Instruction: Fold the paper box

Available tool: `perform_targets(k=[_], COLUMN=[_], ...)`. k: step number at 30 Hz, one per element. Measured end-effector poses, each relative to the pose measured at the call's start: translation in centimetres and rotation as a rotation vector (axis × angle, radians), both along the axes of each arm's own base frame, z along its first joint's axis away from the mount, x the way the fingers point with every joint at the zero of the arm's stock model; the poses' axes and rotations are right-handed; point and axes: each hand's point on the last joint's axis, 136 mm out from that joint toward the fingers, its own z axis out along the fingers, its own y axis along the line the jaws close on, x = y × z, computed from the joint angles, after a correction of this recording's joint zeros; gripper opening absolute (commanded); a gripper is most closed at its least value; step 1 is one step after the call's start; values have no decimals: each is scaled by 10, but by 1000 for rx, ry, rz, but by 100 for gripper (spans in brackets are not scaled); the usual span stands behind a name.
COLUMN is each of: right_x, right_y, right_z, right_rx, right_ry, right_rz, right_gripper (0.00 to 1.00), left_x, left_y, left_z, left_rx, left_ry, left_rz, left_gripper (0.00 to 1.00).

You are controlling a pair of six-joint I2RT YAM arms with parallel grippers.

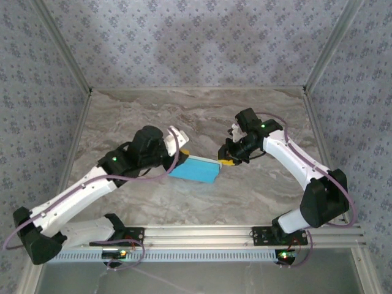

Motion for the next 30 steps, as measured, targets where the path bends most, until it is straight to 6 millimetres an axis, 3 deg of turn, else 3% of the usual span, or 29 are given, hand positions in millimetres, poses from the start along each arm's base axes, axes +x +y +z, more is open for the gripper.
perform_targets(k=[5,10,13,22,26,30], right_x=[0,4,6,10,9,9], right_y=[1,0,0,1,0,0], right_z=[0,3,2,1,1,0], right_rx=[-5,-50,-73,-155,-160,-150], right_ry=[-3,-25,-34,-59,-53,-40], right_rz=[0,23,43,120,119,85], right_gripper=[26,26,26,27,30,32], left_x=[26,64,75,100,113,128], left_y=[49,120,137,104,92,69], left_z=[5,-7,-22,-80,-88,-82], left_rx=[-94,-241,-314,-360,-351,-286], left_ry=[104,272,377,743,796,775], left_rz=[281,613,699,690,685,630], left_gripper=[24,28,32,40,41,42])
